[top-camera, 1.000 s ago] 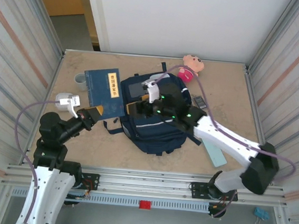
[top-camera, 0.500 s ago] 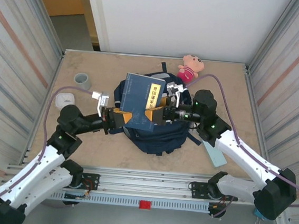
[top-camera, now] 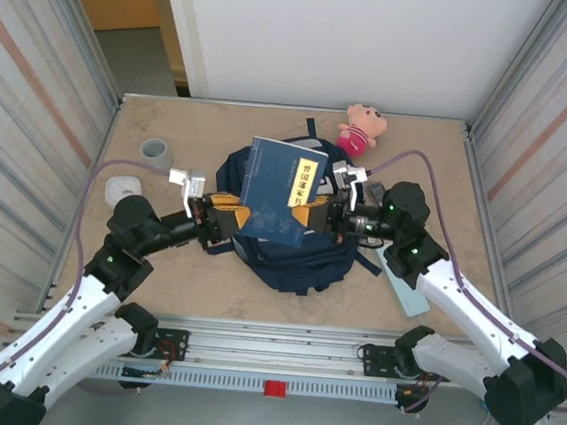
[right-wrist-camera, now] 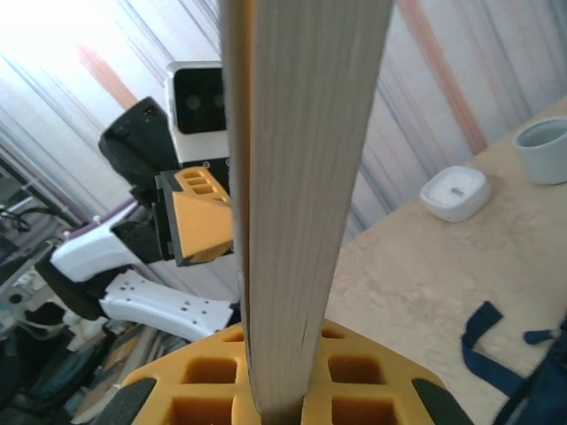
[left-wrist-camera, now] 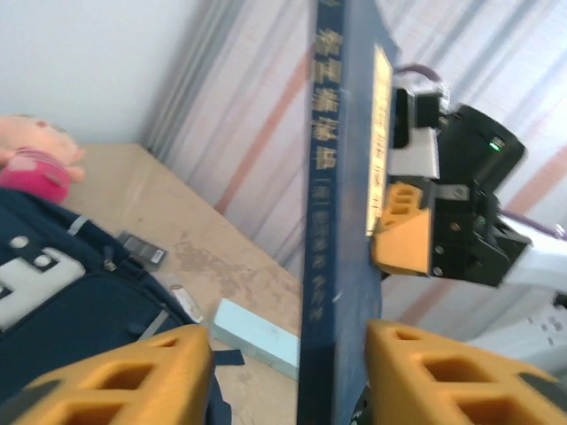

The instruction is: Pack books, pencil case, and school supplies into a backpack

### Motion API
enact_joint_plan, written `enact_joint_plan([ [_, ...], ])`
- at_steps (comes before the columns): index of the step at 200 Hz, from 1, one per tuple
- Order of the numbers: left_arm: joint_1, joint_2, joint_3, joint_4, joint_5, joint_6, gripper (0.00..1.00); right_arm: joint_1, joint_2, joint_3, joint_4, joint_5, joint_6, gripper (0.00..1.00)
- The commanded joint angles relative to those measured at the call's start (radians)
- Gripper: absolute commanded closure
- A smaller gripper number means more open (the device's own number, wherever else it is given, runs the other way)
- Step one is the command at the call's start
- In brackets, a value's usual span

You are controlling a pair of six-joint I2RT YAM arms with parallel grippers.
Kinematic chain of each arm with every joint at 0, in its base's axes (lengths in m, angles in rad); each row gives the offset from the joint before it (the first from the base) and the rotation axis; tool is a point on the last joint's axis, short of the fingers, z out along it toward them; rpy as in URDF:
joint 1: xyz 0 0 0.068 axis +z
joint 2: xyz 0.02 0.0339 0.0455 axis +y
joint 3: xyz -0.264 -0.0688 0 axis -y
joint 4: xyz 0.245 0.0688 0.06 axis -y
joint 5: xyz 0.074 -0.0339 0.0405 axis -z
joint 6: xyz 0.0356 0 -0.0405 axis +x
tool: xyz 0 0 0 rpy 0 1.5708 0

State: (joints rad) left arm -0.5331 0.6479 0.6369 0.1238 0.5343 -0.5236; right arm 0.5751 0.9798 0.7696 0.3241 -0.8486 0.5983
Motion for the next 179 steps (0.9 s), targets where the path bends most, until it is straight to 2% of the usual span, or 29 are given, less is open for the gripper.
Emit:
enact_joint_plan([
  [1,0.002,-0.049,0.064,-0.217,-0.118,0.193,0.34,-0.009,-0.091,0.013,-0.130,0.071,-0.196,1.00],
  [13,0.002,-0.064,0.095,-0.300,-0.158,0.277,0.24,-0.007,-0.116,0.019,-0.244,0.126,-0.311,1.00],
  [30,-0.002,-0.059,0.157,-0.424,-0.213,0.410,0.18,0.006,-0.139,-0.002,-0.347,0.221,-0.506,1.00],
  [46,-0.009,-0.038,0.205,-0.503,-0.196,0.555,0.15,0.040,-0.147,-0.036,-0.395,0.313,-0.685,1.00],
  [70,-0.045,0.008,0.260,-0.618,-0.133,0.753,0.12,0.101,-0.117,-0.031,-0.515,0.373,-0.957,1.00],
  [92,-0.117,0.051,0.291,-0.695,-0.185,0.876,0.08,0.178,-0.068,-0.006,-0.610,0.489,-1.112,1.00],
  [114,-0.197,0.092,0.291,-0.734,-0.265,0.968,0.06,0.239,-0.018,0.012,-0.659,0.553,-1.191,1.00],
  [136,-0.265,0.152,0.296,-0.776,-0.295,1.031,0.06,0.269,0.005,0.027,-0.665,0.515,-1.205,1.00],
  [155,-0.284,0.202,0.294,-0.773,-0.297,1.036,0.07,0.288,0.036,0.035,-0.654,0.477,-1.215,1.00],
  [169,-0.284,0.232,0.294,-0.759,-0.281,1.033,0.15,0.295,0.047,0.041,-0.647,0.457,-1.216,1.00],
  [179,-0.285,0.248,0.290,-0.740,-0.259,1.032,0.27,0.295,0.053,0.047,-0.647,0.443,-1.214,1.00],
])
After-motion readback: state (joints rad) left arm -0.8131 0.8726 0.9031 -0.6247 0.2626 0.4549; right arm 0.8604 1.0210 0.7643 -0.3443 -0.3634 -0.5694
